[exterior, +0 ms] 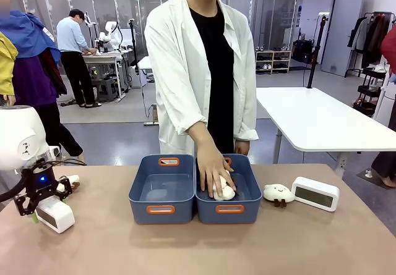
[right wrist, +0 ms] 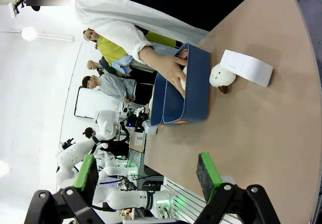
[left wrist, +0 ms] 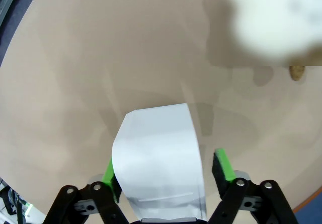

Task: Sort the digital clocks into the basket.
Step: Pick up the Digital clock from the table and place it into the empty Plastic storage basket.

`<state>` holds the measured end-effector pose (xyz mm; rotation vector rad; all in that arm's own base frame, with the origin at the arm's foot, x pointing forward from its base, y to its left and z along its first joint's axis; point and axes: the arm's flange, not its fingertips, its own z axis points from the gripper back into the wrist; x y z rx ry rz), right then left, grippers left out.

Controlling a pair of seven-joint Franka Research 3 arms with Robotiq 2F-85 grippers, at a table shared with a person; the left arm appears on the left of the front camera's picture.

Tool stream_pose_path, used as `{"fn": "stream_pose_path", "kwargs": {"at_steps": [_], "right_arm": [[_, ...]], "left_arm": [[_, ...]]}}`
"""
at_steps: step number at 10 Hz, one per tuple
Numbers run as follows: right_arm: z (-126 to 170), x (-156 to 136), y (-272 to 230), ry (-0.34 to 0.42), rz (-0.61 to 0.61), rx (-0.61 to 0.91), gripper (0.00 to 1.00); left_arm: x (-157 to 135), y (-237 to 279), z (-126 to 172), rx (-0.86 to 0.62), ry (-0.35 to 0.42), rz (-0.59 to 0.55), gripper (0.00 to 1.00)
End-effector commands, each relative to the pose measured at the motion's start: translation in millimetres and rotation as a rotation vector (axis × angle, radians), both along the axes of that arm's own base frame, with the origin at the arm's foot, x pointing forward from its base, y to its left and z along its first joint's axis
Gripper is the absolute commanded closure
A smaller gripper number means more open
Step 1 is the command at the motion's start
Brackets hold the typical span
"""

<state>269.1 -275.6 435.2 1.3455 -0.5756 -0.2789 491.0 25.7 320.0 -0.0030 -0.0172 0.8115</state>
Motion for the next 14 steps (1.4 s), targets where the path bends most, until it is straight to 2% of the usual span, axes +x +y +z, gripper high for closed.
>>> {"fn": "stream_pose_path", "kwargs": {"at_steps": [1,3,4,6,7,8,9,10,11,13,14], "right_arm": [[2.0,-2.7,-0.5,-0.021,0.003,-0.008,0.0],[2.0,-2.7,-0.5,-0.021,0.003,-0.008,0.0],[2.0,-2.7,-0.5,-0.021,0.003,-0.008,0.0],[2.0,-2.7,-0.5,-0.021,0.003,-0.008,0.0],[2.0,-2.7,-0.5,-0.021,0.003,-0.008,0.0],[2.0,-2.7,-0.5,-0.021,0.003,-0.008,0.0],[2.0,-2.7,-0.5,-0.021,0.003,-0.008,0.0],[2.0,-2.7,-0.5,-0.021,0.003,-0.008,0.0],[2.0,-2.7,-0.5,-0.021,0.003,-0.008,0.0],[2.0,-2.7,-0.5,-0.021,0.003,-0.008,0.0],[2.0,-2.7,-0.5,-0.021,0.003,-0.008,0.0]], "left_arm": [[0.9,0.0,-4.0,-0.012,0.05,0.018,1.0],[-1.5,0.9,-5.2,-0.014,0.048,0.013,1.0],[-5.0,0.7,-3.5,-0.02,0.042,0.003,0.8],[-18.5,1.2,12.8,-0.013,0.012,-0.012,1.0],[-30.5,2.4,34.8,-0.014,-0.02,-0.027,1.0],[-47.6,0.3,67.8,0.021,-0.09,-0.126,1.0],[-65.2,-8.9,111.2,0.056,-0.178,-0.282,1.0],[-70.6,-22.1,144.2,0.073,-0.215,-0.431,1.0],[-68.6,-36.3,165.8,0.075,-0.264,-0.578,1.0],[-60.2,-72.9,186.7,0.064,-0.337,-0.715,1.0],[-57.3,-94.6,188.8,0.071,-0.32,-0.788,1.0]]}}
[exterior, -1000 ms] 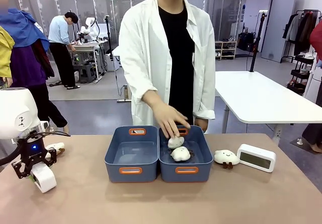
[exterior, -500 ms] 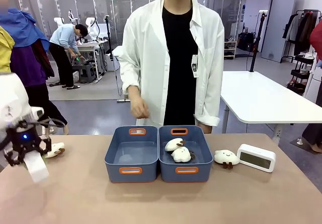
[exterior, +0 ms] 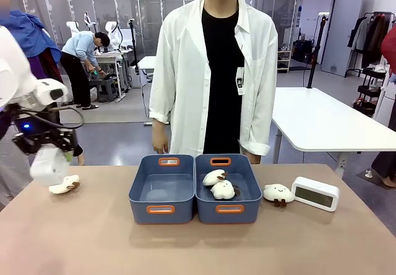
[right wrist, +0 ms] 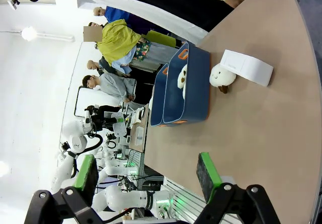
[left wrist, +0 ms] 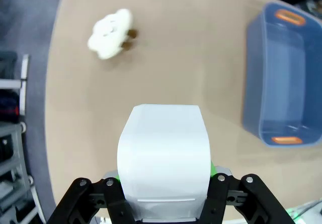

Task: Sort the digital clocks into the basket.
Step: Pick up the Digital clock from the table and place it into the empty Plastic storage basket.

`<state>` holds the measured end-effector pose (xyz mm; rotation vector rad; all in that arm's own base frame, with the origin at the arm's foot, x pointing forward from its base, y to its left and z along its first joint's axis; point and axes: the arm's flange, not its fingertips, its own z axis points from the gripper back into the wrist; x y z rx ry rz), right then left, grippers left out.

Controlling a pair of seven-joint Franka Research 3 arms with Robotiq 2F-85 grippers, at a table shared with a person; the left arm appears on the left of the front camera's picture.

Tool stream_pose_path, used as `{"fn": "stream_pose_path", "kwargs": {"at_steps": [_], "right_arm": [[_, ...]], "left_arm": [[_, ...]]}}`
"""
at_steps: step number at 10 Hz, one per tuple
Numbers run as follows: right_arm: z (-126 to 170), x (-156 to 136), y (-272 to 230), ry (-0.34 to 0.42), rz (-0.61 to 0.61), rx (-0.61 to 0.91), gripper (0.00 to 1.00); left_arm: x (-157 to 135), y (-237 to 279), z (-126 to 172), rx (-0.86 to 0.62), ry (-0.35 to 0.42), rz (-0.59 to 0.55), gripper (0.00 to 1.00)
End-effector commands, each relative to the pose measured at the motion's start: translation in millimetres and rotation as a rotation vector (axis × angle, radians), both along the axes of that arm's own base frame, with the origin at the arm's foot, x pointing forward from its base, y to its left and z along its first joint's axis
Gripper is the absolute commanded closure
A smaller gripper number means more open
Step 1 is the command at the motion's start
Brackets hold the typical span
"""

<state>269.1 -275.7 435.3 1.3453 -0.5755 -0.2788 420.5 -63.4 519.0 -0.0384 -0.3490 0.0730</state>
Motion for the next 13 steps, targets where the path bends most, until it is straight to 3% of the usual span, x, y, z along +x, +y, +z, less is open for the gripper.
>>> {"fn": "stream_pose_path", "kwargs": {"at_steps": [1,3,6,8,10,13], "right_arm": [[1.9,-2.6,-0.5,-0.021,0.003,-0.007,0.0],[1.9,-2.6,-0.5,-0.021,0.003,-0.007,0.0],[1.9,-2.6,-0.5,-0.021,0.003,-0.007,0.0],[1.9,-2.6,-0.5,-0.021,0.003,-0.007,0.0],[1.9,-2.6,-0.5,-0.021,0.003,-0.007,0.0],[1.9,-2.6,-0.5,-0.021,0.003,-0.007,0.0]], "left_arm": [[19.3,-35.4,-8.1,-0.018,0.011,-0.078,1.0],[33.6,-116.1,-3.8,-0.022,0.04,-0.104,1.0],[65.6,-192.3,-10.8,-0.01,0.058,-0.052,1.0],[104.5,-221.2,-37.8,0.046,0.025,-0.047,1.0],[138.2,-220.7,-72.7,-0.007,0.096,-0.07,1.0],[160.4,-234.0,-122.1,-0.011,0.144,-0.064,1.0]]}}
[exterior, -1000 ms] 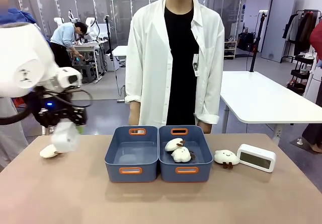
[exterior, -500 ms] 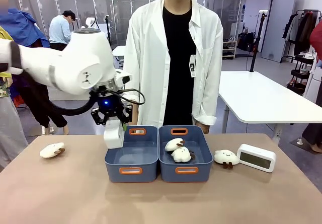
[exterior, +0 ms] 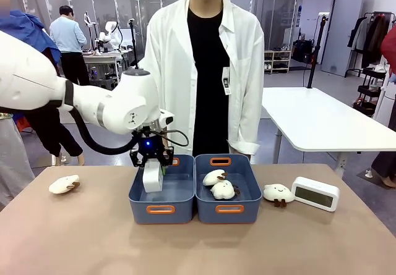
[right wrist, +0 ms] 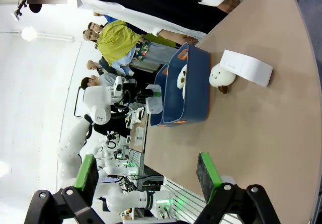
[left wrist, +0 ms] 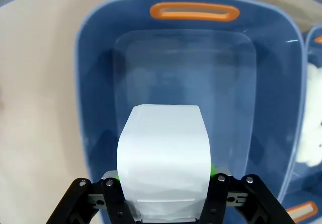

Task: Sort the digital clocks into the basket.
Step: Pick up the Digital clock from the table and place it into the empty Plastic storage basket.

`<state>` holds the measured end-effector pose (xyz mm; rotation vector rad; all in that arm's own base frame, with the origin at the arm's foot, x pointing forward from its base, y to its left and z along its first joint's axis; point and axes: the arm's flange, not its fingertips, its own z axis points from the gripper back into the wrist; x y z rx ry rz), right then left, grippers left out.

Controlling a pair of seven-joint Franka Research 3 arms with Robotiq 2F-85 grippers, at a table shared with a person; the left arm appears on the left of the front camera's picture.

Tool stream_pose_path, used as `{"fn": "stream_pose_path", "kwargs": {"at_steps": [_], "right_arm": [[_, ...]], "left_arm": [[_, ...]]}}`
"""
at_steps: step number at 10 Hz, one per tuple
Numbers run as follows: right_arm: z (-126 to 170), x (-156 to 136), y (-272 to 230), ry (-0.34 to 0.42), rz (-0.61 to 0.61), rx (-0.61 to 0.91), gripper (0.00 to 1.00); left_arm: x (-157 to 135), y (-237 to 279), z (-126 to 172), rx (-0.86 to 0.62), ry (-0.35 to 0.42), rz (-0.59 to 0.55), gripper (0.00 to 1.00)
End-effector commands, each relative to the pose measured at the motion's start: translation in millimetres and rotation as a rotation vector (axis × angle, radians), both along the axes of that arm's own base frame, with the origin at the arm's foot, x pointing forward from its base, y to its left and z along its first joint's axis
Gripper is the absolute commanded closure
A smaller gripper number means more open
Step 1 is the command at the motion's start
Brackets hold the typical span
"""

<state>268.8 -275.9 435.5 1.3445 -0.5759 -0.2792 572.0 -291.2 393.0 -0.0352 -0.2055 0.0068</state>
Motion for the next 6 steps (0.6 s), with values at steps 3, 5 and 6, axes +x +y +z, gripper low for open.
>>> {"fn": "stream_pose_path", "kwargs": {"at_steps": [3,5,6], "right_arm": [[1.7,-2.3,-0.3,-0.021,0.004,-0.007,0.0],[1.7,-2.3,-0.3,-0.021,0.004,-0.007,0.0],[1.7,-2.3,-0.3,-0.021,0.004,-0.007,0.0]], "left_arm": [[19.8,-7.5,-14.1,0.0,0.018,0.044,0.36],[23.5,-6.5,-18.9,0.012,0.026,0.054,0.02],[22.0,-7.3,-16.3,0.013,0.022,0.046,0.0]]}}
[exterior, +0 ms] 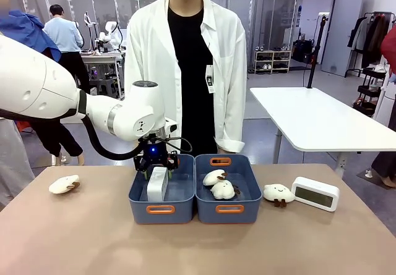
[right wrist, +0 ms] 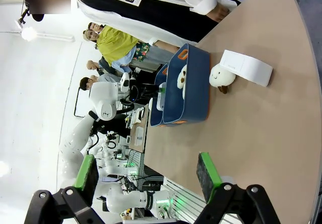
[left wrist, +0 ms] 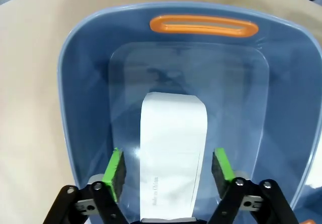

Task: Sort the digital clocks into the basket.
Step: Pick up the Digital clock from the table and place it into the empty Plastic storage basket.

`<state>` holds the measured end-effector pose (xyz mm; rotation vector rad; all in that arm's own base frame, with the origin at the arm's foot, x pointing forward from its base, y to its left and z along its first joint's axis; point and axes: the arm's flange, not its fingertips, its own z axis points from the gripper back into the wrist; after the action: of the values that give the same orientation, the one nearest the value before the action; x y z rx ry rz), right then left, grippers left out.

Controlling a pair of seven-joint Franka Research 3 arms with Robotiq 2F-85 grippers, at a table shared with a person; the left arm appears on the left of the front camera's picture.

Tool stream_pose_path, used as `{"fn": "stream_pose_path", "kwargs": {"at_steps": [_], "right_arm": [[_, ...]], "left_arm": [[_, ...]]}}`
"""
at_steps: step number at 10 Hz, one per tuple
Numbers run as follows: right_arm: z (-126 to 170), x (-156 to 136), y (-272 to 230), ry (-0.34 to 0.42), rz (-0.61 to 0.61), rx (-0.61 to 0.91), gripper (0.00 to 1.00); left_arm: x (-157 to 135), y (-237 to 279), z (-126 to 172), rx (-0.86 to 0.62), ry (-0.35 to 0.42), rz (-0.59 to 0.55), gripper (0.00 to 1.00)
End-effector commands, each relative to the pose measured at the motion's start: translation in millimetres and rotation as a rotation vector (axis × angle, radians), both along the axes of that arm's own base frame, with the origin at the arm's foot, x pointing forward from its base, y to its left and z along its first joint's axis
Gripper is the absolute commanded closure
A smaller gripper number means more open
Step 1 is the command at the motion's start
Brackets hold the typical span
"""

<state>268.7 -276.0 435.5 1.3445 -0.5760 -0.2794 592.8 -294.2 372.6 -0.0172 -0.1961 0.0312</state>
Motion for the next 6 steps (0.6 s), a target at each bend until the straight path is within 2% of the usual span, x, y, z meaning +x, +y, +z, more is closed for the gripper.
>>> {"fn": "stream_pose_path", "kwargs": {"at_steps": [1,3,4,5,6], "right_arm": [[1.7,-2.2,-0.2,-0.021,0.004,-0.007,0.0],[1.7,-2.2,-0.2,-0.021,0.004,-0.007,0.0],[1.7,-2.2,-0.2,-0.021,0.004,-0.007,0.0],[1.7,-2.2,-0.2,-0.021,0.004,-0.007,0.0],[1.7,-2.2,-0.2,-0.021,0.004,-0.007,0.0]], "left_arm": [[-1.8,-4.9,7.2,-0.001,0.01,0.012,0.0],[-16.4,-3.2,19.0,-0.028,-0.002,0.004,0.0],[-35.0,10.9,28.4,-0.046,-0.026,-0.072,0.0],[-3.8,-8.4,10.2,-0.009,-0.012,-0.011,0.0],[-3.8,-8.4,10.2,-0.009,-0.012,-0.011,0.0]]}}
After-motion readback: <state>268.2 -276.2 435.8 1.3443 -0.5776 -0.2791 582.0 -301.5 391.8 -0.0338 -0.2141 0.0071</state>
